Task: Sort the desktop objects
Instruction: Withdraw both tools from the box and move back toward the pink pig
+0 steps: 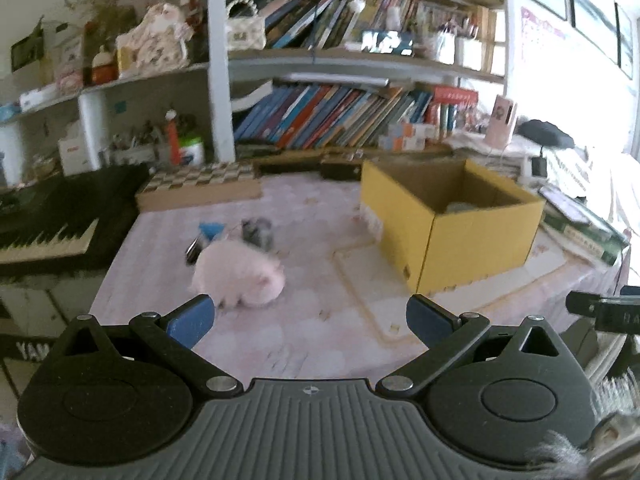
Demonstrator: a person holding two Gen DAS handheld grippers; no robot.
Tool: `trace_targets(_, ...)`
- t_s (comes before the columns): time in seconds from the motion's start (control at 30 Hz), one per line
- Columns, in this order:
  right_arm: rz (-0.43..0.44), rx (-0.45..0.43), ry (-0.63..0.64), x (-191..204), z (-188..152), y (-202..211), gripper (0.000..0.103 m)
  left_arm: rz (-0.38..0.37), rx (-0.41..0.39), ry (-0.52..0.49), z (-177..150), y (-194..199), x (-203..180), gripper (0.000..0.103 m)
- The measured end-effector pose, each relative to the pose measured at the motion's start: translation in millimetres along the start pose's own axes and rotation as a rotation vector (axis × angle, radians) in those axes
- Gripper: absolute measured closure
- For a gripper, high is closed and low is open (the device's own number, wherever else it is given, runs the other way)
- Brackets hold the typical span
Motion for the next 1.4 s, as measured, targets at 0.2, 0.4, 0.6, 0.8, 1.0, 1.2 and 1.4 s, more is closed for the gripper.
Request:
trace_targets(0.2, 0.059, 0.091, 0.044, 25.9, -31.8, 7.7, 0.004, -0.013, 0.069, 0.007, -27.7, 9.1, 5.5, 0.0)
trace_targets(0.4, 0.123, 0.131, 0.088, 48.1, -47.6, 12.8, 0.004, -0.008, 0.108, 0.002, -42.9, 16.5, 12.0, 0.0)
trace_targets(0.6, 0.189, 0.137, 0.146, 73.1, -51.5, 16.2, 0.004, 0.017, 0.117, 0.01, -47.7, 22.7, 19.4, 0.0)
trace_targets(0.8, 0.249, 0.146, 0.194, 96.1, -55.0, 14.8, 0.004, 0.062, 0.129, 0.039, -53.0, 27.5, 36.5, 0.0)
trace_targets(1.0, 0.298, 0.152, 0.251, 123.4, -57.7, 11.3, 0.004, 0.112, 0.147, 0.093, -60.7, 30.8, 59.7, 0.0)
trace_targets(1.2, 0.339, 0.152, 0.299, 147.3, -59.3, 8.6, 0.004, 0.144, 0.134, 0.122, -61.1, 33.3, 78.4, 0.0)
trace_targets(1.4, 0.381, 0.146, 0.33, 161.5, -57.9, 7.9, 0.004, 0.147, 0.126, 0.139, -58.4, 27.5, 87.9, 0.0)
Point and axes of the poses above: each gripper's, at about its wrist camera, not at the fingertips, and y roughly against the way its jaws point, x to its left, z to its top, the point moved 4 cm from there along -y, roughly the way its jaws point, and after that the axes turned 7 degrees about -y, right-handed, at the moved point
